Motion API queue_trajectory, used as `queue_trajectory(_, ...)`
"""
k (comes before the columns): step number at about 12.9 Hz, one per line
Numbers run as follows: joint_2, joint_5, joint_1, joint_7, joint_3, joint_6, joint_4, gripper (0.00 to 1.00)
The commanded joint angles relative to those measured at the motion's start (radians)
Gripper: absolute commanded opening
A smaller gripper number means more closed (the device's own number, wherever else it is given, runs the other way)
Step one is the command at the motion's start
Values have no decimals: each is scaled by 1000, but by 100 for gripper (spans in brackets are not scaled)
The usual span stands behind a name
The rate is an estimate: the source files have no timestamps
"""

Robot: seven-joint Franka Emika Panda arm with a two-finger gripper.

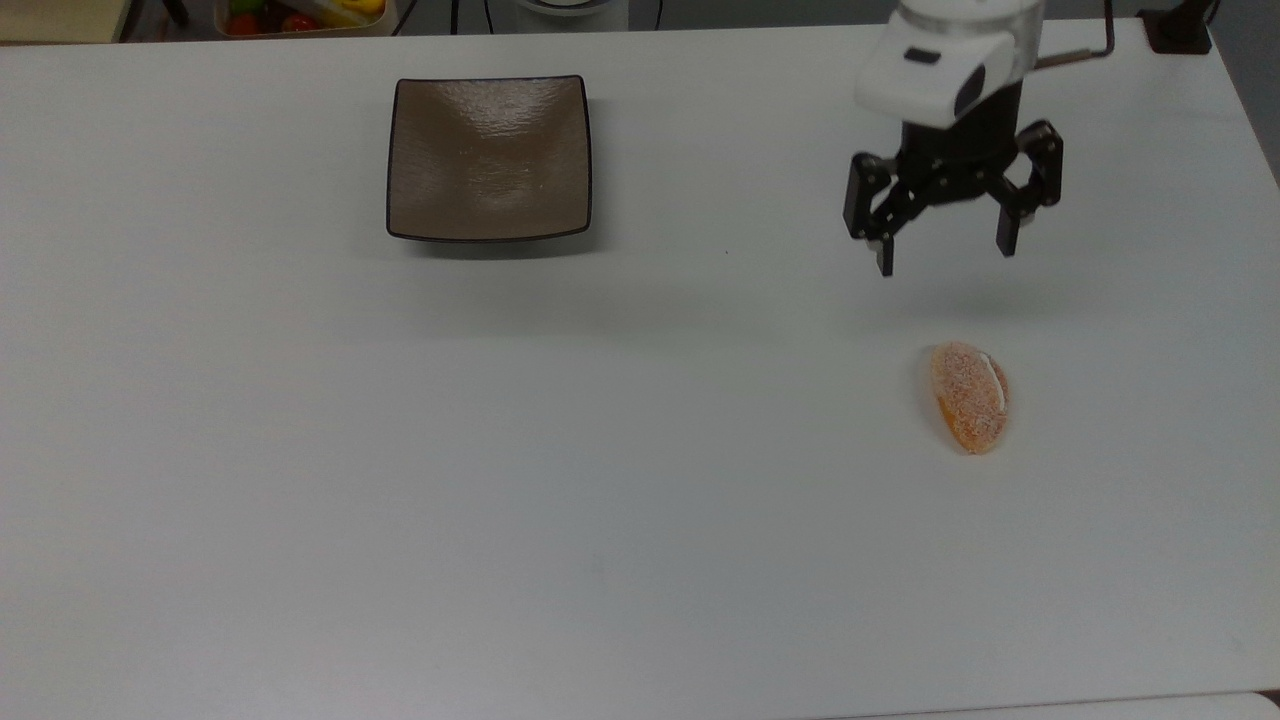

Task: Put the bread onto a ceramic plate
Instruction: 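Move the open gripper over the orange bread roll, then lower the gripper onto the bread roll and close on it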

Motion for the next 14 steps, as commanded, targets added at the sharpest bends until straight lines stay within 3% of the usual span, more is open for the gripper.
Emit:
queue_trajectory(1, 92, -24, 38, 26, -11, 76, 34, 100)
queue_trajectory(4, 184, -26, 46, 27, -11, 88, 102, 100)
queue_trajectory(14, 316, -84, 89, 55, -11, 231, 119, 100)
